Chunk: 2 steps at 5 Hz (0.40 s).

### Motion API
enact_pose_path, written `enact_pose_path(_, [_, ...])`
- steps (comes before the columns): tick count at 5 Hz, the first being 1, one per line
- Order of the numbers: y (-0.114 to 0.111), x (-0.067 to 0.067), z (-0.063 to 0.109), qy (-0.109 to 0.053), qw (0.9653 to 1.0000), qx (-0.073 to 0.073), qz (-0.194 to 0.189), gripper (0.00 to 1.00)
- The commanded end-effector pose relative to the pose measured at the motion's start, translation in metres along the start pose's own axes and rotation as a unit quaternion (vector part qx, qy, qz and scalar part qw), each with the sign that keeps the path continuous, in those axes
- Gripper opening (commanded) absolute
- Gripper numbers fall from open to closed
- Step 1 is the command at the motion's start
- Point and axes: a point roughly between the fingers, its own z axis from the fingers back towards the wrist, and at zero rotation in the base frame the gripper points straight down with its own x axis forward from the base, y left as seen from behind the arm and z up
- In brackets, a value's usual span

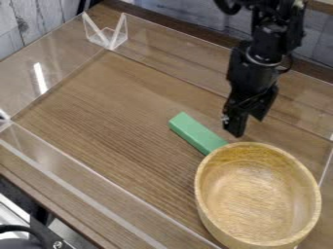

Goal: Put green object into wooden bowl

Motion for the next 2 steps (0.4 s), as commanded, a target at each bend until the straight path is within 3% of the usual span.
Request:
enact_pose_path(1, [-0.001, 0.01, 0.02, 0.007, 0.9996, -0.029, 0.004, 1.0])
enact_pose_path(2, [-0.003, 0.028, 0.027, 0.017, 0.9995, -0.025, 0.005, 1.0])
